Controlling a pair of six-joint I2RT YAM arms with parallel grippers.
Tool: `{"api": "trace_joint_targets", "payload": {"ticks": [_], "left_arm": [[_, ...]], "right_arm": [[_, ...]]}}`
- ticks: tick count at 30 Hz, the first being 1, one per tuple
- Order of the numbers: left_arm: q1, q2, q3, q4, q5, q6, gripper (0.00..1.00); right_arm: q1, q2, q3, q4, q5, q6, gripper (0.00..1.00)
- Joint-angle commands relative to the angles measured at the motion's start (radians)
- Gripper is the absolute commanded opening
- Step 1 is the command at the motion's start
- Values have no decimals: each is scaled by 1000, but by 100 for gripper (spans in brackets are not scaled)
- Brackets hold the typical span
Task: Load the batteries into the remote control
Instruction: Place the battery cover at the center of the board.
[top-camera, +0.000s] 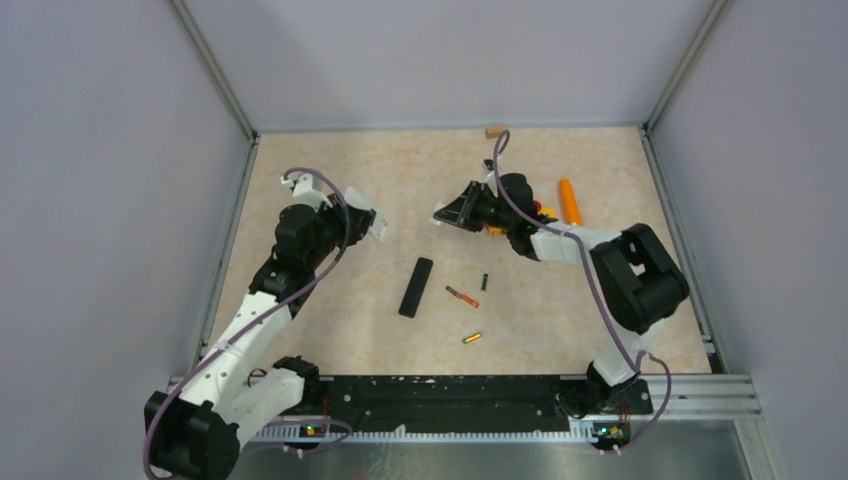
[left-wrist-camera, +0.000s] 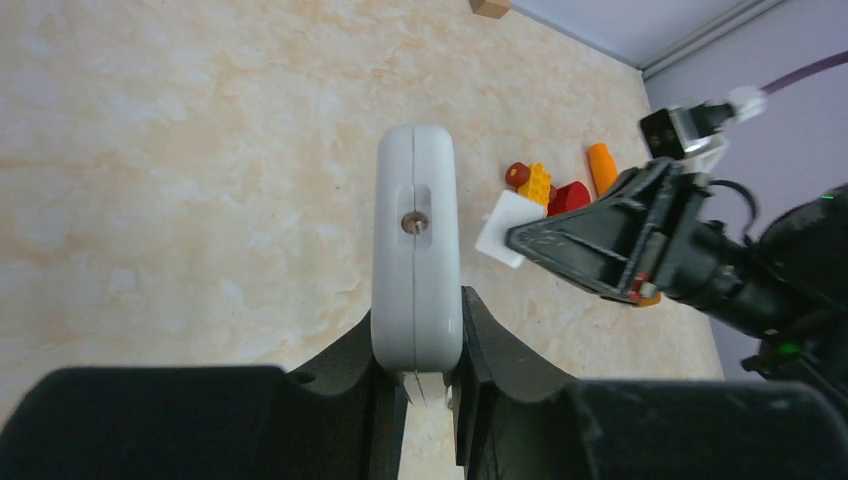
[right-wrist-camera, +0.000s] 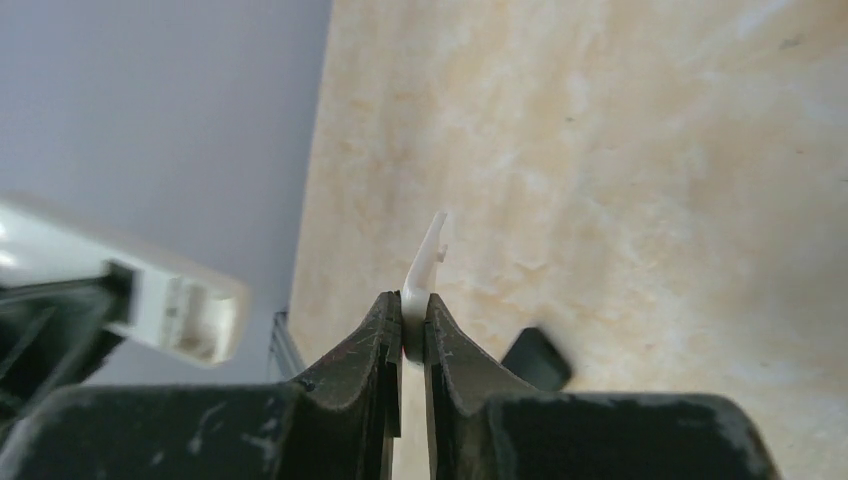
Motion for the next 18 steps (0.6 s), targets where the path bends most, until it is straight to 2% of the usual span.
{"api": "trace_joint_targets", "payload": {"ticks": [1, 6, 8, 15, 18], "left_arm": [[24, -95, -12, 15, 36, 49, 0], [27, -138, 12, -46, 98, 97, 0], [26, -138, 24, -59, 113, 110, 0], [28, -126, 58, -73, 135, 115, 0], [27, -113, 79, -89, 125, 121, 0]], "right_arm": [[-7, 130, 82, 24, 25, -159, 0], [-7, 247, 122, 5, 24, -204, 0], [-7, 277, 129, 0, 30, -206, 5], [-14, 243, 144, -164, 181, -246, 38], [-26, 205, 153, -250, 193, -260, 48]]}}
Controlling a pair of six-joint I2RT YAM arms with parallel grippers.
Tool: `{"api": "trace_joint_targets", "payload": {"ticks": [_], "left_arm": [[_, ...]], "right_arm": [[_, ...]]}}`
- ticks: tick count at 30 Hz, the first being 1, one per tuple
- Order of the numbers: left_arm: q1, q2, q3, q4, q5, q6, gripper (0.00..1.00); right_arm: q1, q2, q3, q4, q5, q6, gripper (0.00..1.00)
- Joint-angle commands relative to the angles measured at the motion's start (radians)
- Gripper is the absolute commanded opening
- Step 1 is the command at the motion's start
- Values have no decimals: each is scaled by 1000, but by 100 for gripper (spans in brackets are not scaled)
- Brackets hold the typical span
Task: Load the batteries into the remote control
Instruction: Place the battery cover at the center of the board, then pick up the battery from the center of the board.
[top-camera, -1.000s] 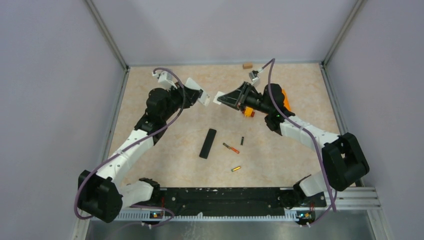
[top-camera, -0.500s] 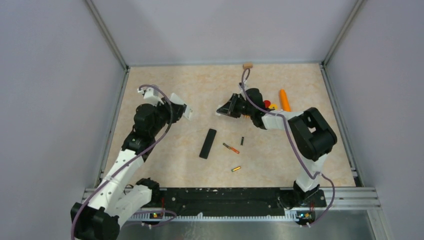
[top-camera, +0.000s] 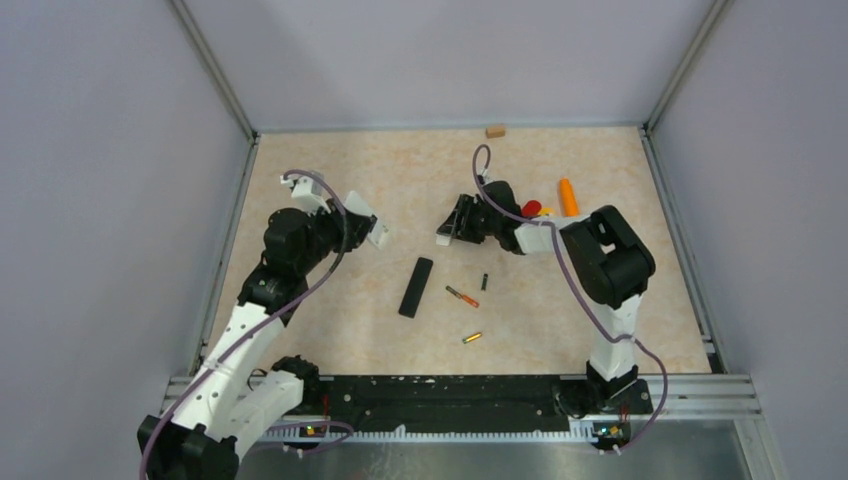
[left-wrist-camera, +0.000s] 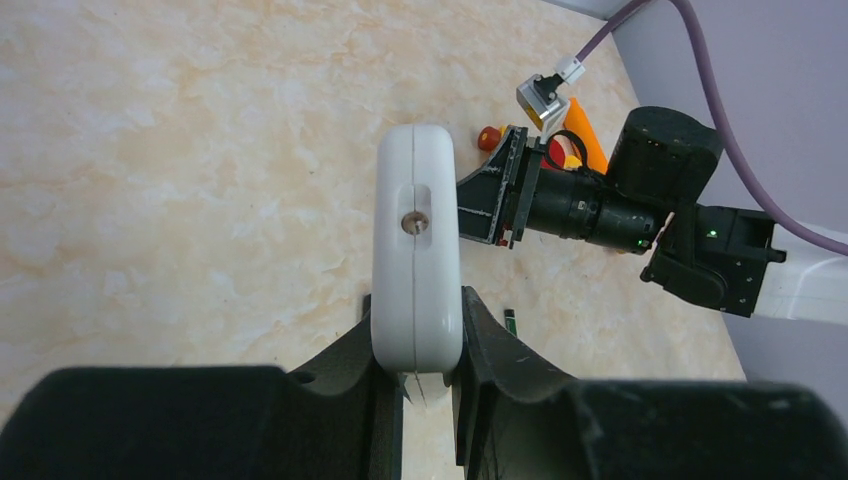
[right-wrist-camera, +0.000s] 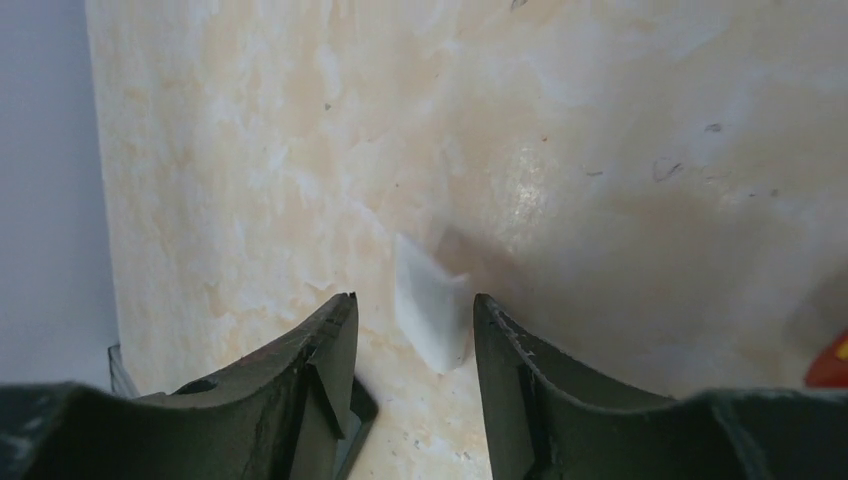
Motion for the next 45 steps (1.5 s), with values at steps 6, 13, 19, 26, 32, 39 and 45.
{"api": "trace_joint_targets", "payload": {"ticks": [6, 13, 19, 26, 32, 39, 45], "left_arm": [[4, 17, 94, -6, 8, 27, 0], [4, -5, 104, -10, 122, 35, 0], [4, -72, 108, -48, 63, 50, 0], [4, -228, 39, -33, -114, 54, 0], [4, -258, 50, -83, -113, 52, 0], [4, -279, 21, -58, -110, 19, 0], [4, -282, 22, -50, -114, 4, 0]], "right_arm": [[-31, -199, 60, -268, 53, -141, 59], [33, -426, -37, -437, 6, -359, 62], [208, -601, -170, -567, 174, -463, 50], [442, -683, -232, -635, 356, -569, 54], [457, -566, -169, -664, 473, -552, 54], [455, -467, -101, -654, 481, -589, 50], [446, -432, -71, -670, 461, -606, 47]]}}
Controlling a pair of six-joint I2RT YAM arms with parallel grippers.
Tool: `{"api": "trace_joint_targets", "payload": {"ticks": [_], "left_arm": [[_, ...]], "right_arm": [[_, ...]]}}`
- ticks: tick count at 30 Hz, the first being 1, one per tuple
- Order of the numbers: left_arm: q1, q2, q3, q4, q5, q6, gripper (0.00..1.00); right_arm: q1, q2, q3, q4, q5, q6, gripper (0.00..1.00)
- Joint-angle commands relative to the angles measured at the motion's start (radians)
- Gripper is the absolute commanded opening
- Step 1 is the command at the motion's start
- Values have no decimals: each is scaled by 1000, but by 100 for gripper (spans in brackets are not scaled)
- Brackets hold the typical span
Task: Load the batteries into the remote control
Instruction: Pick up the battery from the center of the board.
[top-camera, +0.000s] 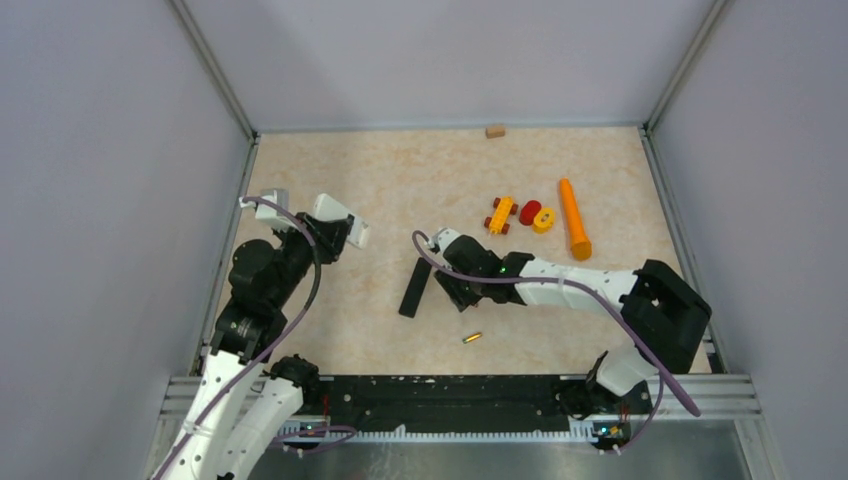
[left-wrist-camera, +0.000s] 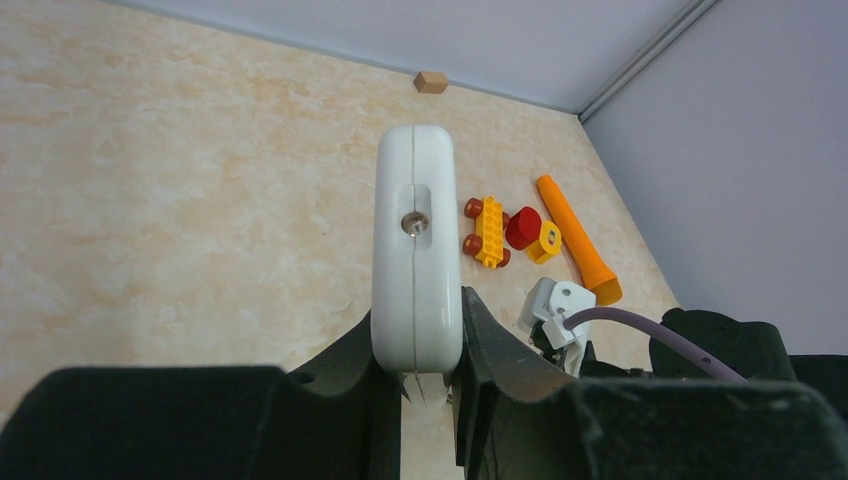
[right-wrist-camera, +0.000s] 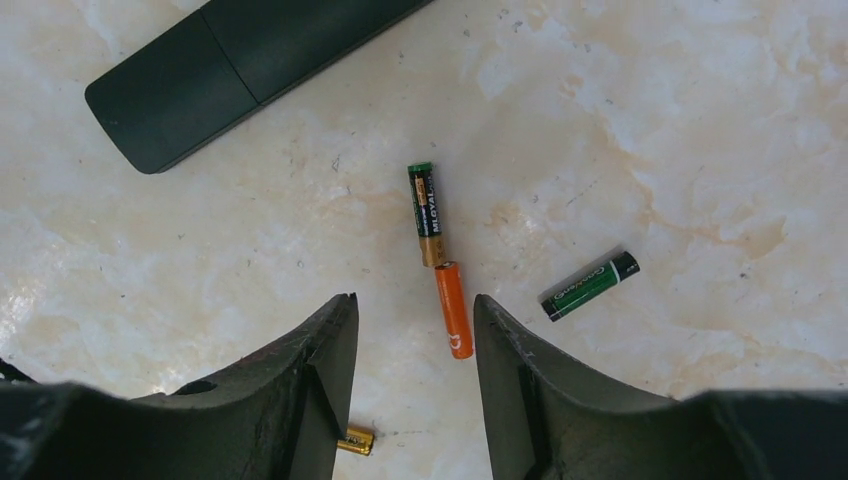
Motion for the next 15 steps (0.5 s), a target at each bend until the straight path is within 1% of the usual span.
{"api": "trace_joint_targets", "payload": {"ticks": [1, 5, 8, 12, 15], "left_arm": [[3, -10, 10, 52, -17, -16, 0], [3, 5, 27, 37, 10, 9, 0], [3, 14, 40, 35, 84, 66, 0], [3, 3, 46, 51, 323, 175, 0], [3, 0, 61, 37, 412, 221, 0]], "right_arm": [[-11, 14, 61, -6, 2, -27, 47], [-23, -5, 39, -23, -67, -49, 46], [-41, -13, 18, -22, -122, -51, 46], [-60, -11, -4, 3, -163, -31, 44], [-66, -3, 1, -5, -167, -35, 43]]}}
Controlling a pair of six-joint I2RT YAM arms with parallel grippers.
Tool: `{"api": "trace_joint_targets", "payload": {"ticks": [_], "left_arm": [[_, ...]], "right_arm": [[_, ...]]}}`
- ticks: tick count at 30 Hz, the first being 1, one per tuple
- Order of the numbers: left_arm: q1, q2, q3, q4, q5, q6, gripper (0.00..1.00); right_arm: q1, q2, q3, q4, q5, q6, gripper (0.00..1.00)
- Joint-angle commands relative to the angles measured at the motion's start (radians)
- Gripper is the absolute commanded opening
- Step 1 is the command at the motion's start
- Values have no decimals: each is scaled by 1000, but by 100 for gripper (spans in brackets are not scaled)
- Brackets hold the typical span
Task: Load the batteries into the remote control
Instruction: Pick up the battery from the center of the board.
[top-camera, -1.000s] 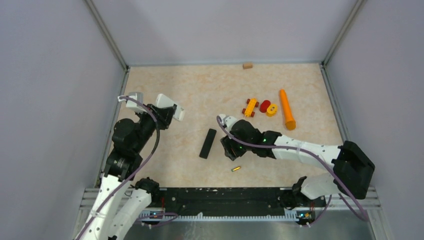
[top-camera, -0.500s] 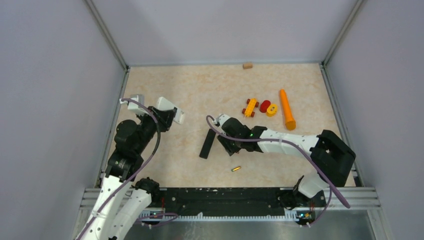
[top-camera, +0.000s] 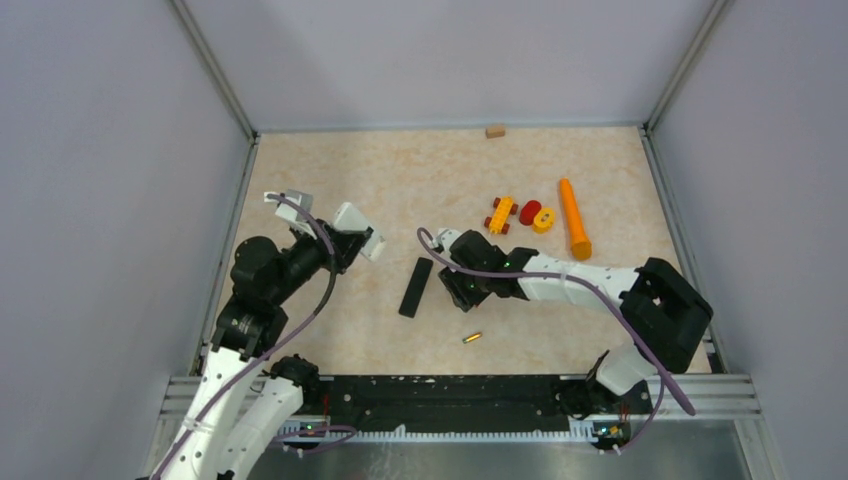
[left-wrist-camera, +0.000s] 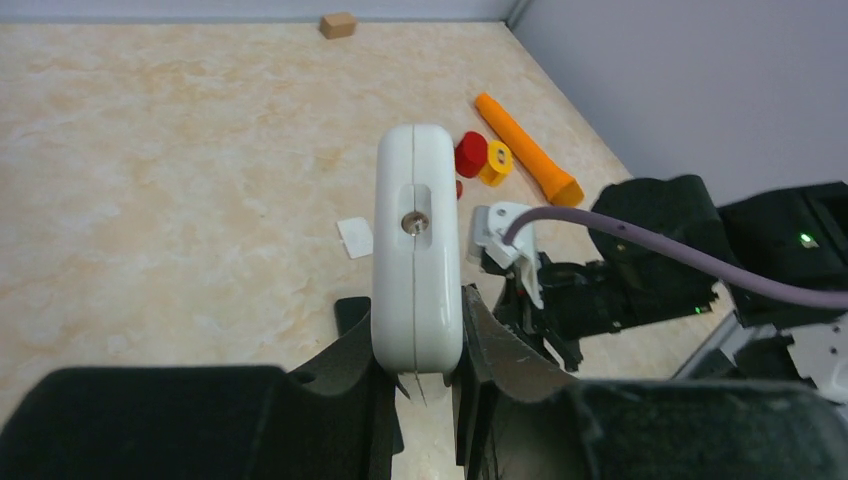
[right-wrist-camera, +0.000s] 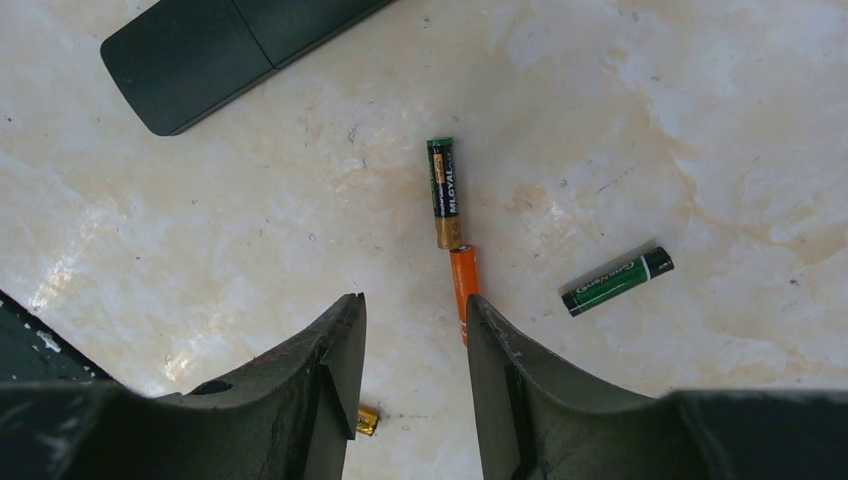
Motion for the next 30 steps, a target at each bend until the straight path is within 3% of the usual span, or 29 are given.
{"api": "trace_joint_targets", "payload": {"ticks": [1, 6, 27, 30], "left_arm": [[2, -9, 63, 34, 226, 116, 0], [2, 17, 80, 24, 313, 131, 0], [3, 33, 93, 32, 247, 128, 0], [3, 21, 93, 30, 197, 122, 0]], "right_arm": [[-17, 1, 3, 9, -42, -9, 42], [-26, 22, 13, -13, -39, -38, 41], [-27, 116, 62, -50, 80, -59, 26], [-26, 114, 67, -53, 80, -49, 9]]}}
